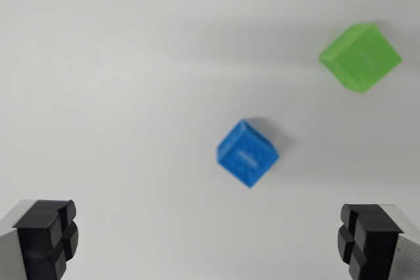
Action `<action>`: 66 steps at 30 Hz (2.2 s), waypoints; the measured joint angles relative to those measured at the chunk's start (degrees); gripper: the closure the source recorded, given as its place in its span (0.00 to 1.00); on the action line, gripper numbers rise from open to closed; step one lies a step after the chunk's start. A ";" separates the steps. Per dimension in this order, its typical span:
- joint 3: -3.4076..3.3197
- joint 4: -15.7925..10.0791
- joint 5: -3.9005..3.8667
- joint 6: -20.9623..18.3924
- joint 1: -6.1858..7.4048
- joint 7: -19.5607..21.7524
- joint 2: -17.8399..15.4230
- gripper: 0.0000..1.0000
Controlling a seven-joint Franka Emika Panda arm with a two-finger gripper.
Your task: Stack cube
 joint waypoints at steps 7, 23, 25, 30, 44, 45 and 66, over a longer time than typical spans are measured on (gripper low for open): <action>-0.14 -1.52 0.00 1.27 -0.03 1.75 0.00 0.00; -0.79 -6.96 0.00 6.24 -0.05 8.33 0.10 0.00; -0.90 -7.79 0.00 7.04 -0.05 9.36 0.18 0.00; -1.18 -9.67 0.00 9.00 -0.05 11.95 0.46 0.00; -2.13 -15.07 0.00 15.29 -0.05 20.08 2.26 0.00; -2.21 -15.47 0.01 15.86 -0.05 20.75 2.45 0.00; -3.64 -21.64 1.37 27.29 -0.09 32.29 8.97 0.00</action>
